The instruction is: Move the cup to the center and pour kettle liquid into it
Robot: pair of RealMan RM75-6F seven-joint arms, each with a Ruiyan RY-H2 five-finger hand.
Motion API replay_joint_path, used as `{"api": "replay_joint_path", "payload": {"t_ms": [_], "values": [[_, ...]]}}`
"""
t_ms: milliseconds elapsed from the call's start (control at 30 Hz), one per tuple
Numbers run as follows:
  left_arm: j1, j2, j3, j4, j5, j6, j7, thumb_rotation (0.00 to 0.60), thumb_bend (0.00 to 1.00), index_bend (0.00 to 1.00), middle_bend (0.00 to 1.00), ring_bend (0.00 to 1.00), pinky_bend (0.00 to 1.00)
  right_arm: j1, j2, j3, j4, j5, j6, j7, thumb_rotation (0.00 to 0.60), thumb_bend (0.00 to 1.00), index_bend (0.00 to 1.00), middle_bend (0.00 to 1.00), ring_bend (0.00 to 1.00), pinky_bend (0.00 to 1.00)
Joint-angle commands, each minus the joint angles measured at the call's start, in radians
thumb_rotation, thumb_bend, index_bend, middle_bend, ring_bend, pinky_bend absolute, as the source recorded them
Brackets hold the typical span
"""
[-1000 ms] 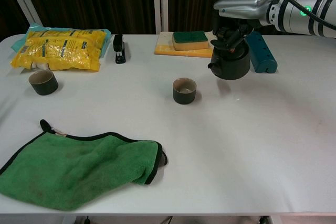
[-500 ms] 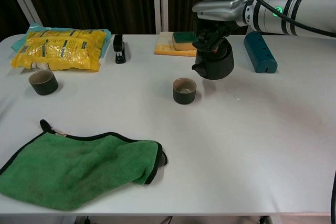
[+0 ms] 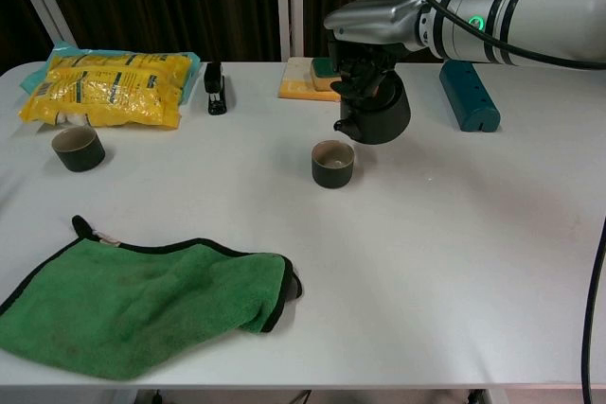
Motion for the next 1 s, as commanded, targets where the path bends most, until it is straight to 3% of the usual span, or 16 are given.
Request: {"api": "replay_joint_path", "payload": {"t_ms": [33, 567, 1000], "values": [[0.0, -0.001, -0.001, 0.003, 0.001, 0.001, -0.004, 0.6, 0.13, 0.16, 0.13, 0.15, 0.25, 0.01, 0.003, 0.001, -0.014, 0.02, -0.003, -0.029, 0.569, 0.6, 1.0, 1.0, 0.94, 0.46], [0.003, -0.006, -0.001, 0.023, 0.005, 0.004, -0.029, 0.6, 0.13, 0.16, 0.13, 0.15, 0.25, 0.043, -0.005, -0.026, -0.031, 0.087, 0.015, -0.2, 0.578, 0.6, 1.0, 1.0, 0.94, 0.46], [0.003, -0.01, 0.0, 0.032, 0.006, 0.003, -0.038, 0.6, 0.13, 0.16, 0.13, 0.15, 0.25, 0.055, -0.006, -0.038, -0.042, 0.112, 0.029, -0.249, 0.585, 0.6, 1.0, 1.0, 0.94, 0.46]]}}
